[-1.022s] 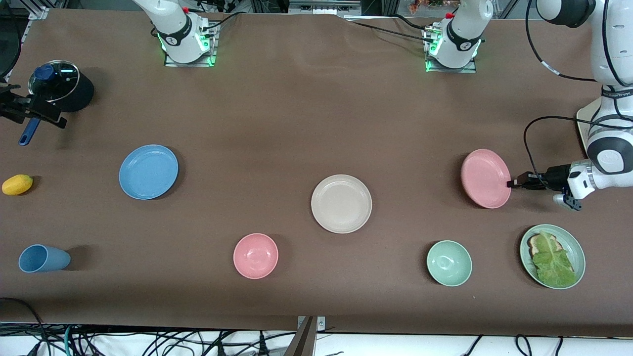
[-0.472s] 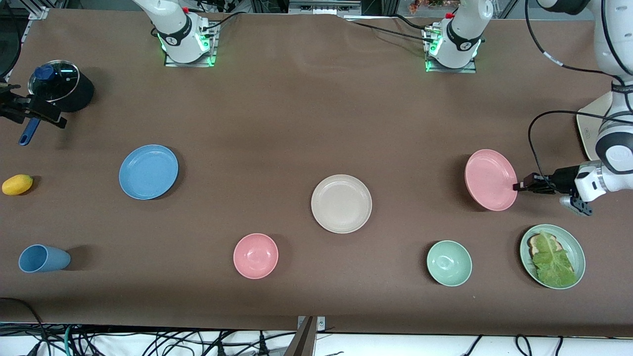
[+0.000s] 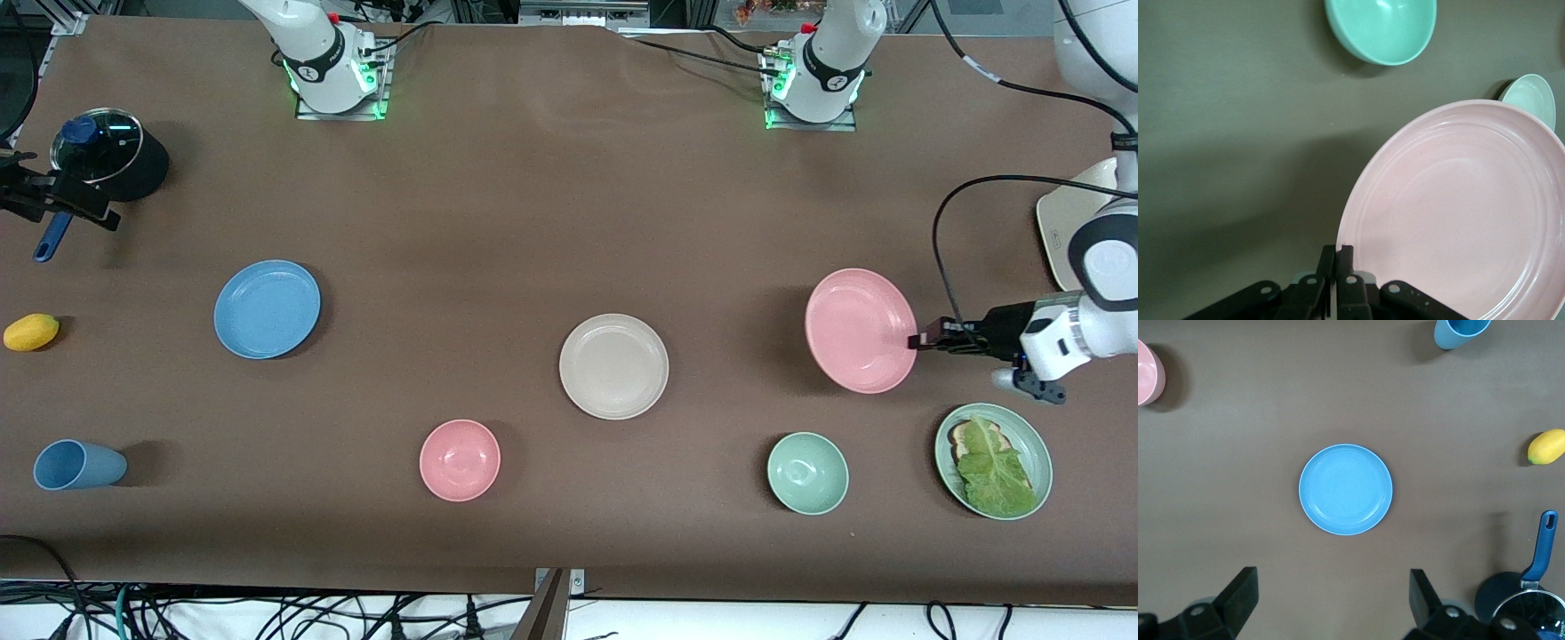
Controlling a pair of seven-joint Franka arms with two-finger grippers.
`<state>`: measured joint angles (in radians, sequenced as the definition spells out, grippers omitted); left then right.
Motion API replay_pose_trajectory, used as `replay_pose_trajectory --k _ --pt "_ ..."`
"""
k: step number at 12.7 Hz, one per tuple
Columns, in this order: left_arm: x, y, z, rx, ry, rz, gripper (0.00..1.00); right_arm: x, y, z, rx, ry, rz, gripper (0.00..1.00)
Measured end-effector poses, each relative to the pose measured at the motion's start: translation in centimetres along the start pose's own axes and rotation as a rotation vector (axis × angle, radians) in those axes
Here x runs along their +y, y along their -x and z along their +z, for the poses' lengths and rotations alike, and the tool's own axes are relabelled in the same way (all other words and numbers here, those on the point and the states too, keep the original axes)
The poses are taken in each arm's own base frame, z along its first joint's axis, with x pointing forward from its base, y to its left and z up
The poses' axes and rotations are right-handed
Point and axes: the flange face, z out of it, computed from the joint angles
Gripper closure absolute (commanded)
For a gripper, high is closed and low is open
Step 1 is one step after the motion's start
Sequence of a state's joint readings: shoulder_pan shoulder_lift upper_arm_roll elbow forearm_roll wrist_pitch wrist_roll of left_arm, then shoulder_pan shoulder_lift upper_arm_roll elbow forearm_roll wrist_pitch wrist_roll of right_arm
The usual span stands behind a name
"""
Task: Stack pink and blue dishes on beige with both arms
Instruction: 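Carry the pink plate with the left gripper onto the beige plate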
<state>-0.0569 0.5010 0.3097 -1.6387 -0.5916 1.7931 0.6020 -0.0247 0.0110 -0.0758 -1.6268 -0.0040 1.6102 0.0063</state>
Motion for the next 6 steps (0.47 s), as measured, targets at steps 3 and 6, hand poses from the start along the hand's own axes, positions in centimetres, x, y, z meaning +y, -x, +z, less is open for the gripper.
replay_pose_trajectory --k 3,6 --pt "5.7 -2.0 1.8 -0.026 -0.013 -0.031 1.00 0.0 0.0 0.0 0.000 0.000 0.000 0.00" --pt "11.7 -3.9 4.5 -0.017 -0.036 -0.067 1.00 0.2 0.0 0.0 0.000 0.000 0.003 0.00"
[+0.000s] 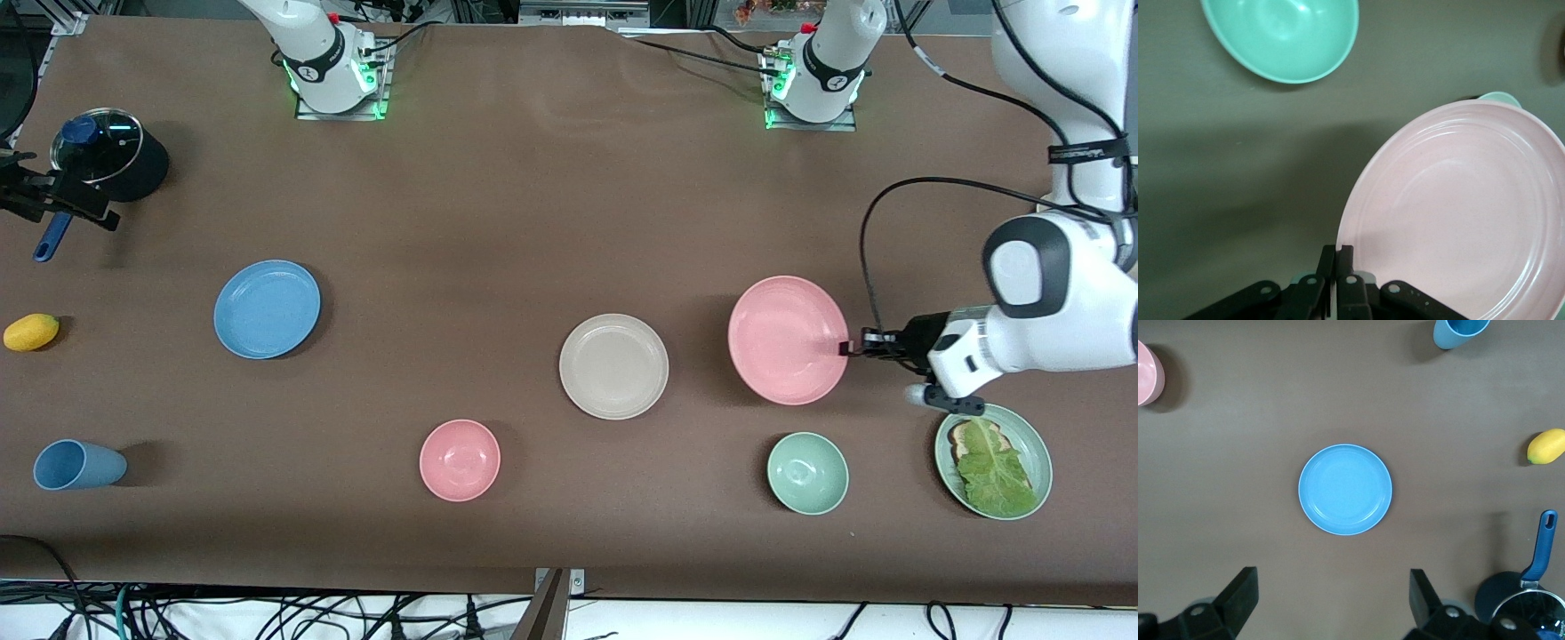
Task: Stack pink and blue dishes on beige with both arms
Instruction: 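Carry the pink plate with the left gripper onto the beige plate, then lower the pink plate onto the beige plate and open the left gripper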
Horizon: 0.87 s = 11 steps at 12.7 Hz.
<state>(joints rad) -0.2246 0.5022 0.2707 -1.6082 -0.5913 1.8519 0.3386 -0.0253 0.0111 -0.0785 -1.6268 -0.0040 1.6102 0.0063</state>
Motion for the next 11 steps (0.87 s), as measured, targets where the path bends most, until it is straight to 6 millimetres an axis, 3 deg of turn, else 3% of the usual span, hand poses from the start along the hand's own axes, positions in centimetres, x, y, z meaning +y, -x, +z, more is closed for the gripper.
replay_pose_trajectory --k 4,6,11 --pt "8.3 -1.3 4.9 0.043 -0.051 -0.060 1.00 0.1 0.0 0.0 0.000 0.000 0.002 0.00" --pt "11.4 -1.6 7.7 0.067 -0.076 -0.069 1.00 0.1 0.0 0.0 0.000 0.000 0.003 0.00" --pt "14.8 -2.1 15.2 0.128 -0.139 -0.071 1.00 0.1 0.0 0.0 -0.002 0.000 0.003 0.00"
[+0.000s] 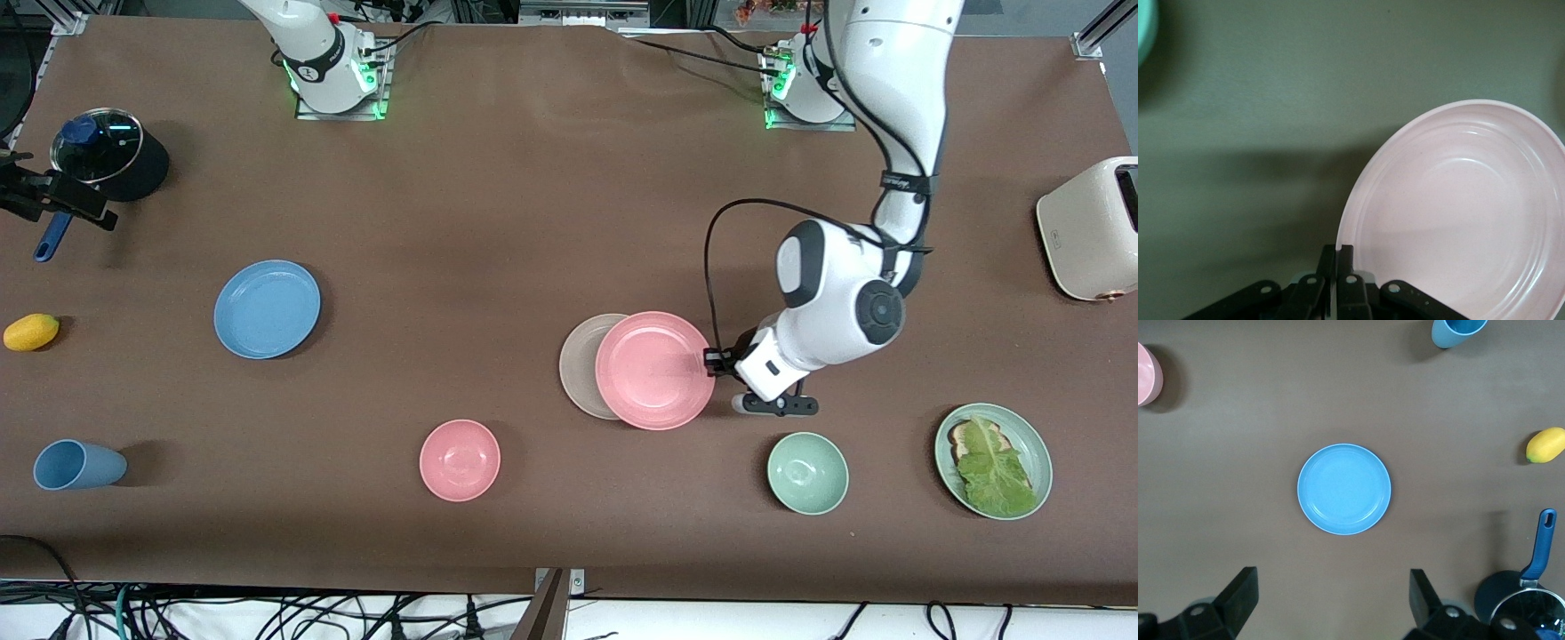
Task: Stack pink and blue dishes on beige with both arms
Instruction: 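Lower the pink plate onto the beige plate and open the left gripper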
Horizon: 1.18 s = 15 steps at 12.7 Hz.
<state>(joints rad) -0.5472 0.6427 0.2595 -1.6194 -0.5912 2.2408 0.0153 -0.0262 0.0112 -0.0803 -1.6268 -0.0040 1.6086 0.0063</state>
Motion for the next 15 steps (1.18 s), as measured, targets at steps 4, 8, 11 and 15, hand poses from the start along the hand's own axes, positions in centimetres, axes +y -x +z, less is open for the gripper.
replay_pose_trajectory --k 4,8,11,15 --pt "3.8 1.4 3.2 0.030 -0.019 -0.045 1.00 0.0 0.0 0.0 0.000 0.000 0.000 0.00" --pt "5.1 2.1 5.4 0.052 -0.035 -0.055 1.00 0.0 0.0 0.0 -0.001 0.000 0.000 0.00" --pt "4.8 2.3 6.4 0.059 -0.044 -0.058 1.00 0.0 0.0 0.0 -0.001 0.000 0.000 0.00" --pt "4.7 2.2 6.5 0.060 -0.046 -0.059 1.00 0.0 0.1 0.1 -0.006 0.000 0.000 0.00"
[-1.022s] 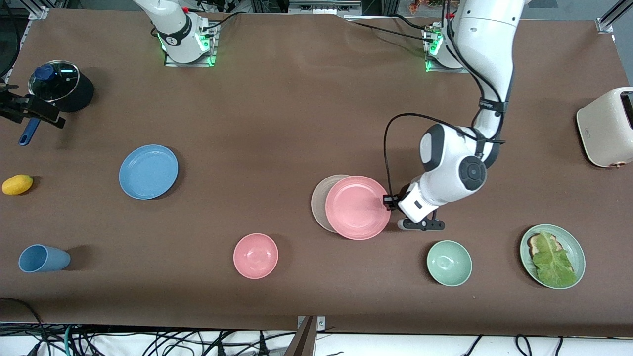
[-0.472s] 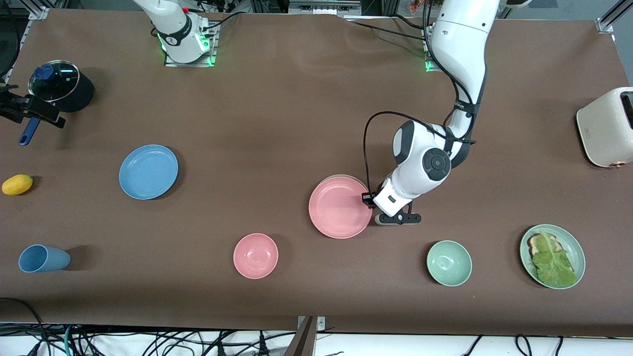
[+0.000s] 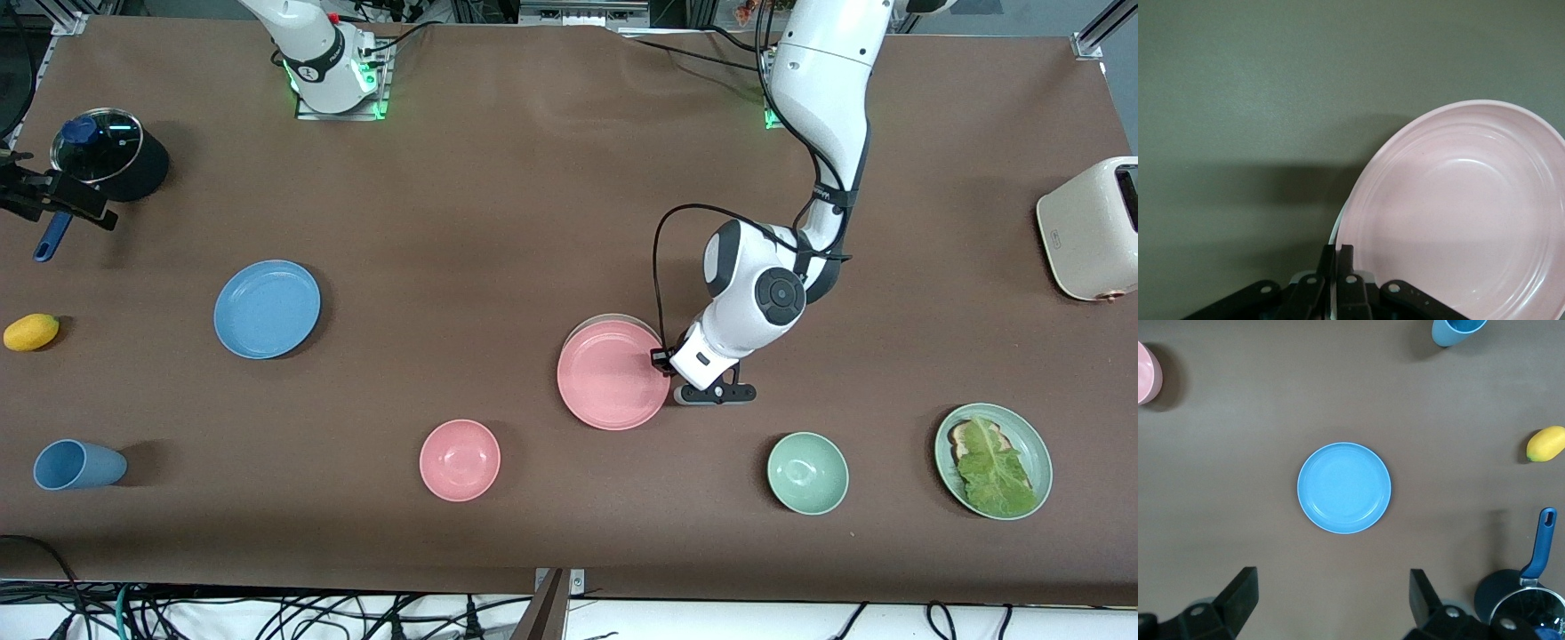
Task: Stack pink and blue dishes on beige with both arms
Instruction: 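Lower the pink plate onto the beige plate and open the left gripper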
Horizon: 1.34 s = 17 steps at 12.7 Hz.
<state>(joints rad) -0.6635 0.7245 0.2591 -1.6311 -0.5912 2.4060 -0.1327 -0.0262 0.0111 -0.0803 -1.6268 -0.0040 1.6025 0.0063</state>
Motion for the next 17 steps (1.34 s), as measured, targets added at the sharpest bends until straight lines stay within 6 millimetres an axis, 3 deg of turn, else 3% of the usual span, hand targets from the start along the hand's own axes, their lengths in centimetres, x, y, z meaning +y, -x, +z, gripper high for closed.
replay_pose_trajectory --k 8,10,11,12,15,17 --pt "-1.4 0.1 -0.3 -0.004 -0.011 0.055 1.00 0.0 0.1 0.0 -0.005 0.000 0.000 0.00" --pt "-1.8 0.1 -0.8 -0.002 -0.010 0.059 0.66 0.0 0.1 0.0 -0.005 0.000 0.000 0.00" --pt "-1.8 0.1 -0.9 -0.002 -0.010 0.059 0.23 0.0 0.1 0.0 -0.005 0.000 0.000 0.00" --pt "-1.8 0.1 -0.9 -0.001 -0.010 0.059 0.17 0.0 0.1 0.0 -0.005 0.000 0.000 0.00" --pt "-1.8 0.1 -0.9 -0.001 -0.010 0.059 0.12 0.0 0.1 0.0 -0.005 0.000 0.000 0.00" --pt "-1.8 0.0 -0.9 0.002 -0.010 0.059 0.01 0.0 0.1 0.0 -0.005 0.000 0.000 0.00"
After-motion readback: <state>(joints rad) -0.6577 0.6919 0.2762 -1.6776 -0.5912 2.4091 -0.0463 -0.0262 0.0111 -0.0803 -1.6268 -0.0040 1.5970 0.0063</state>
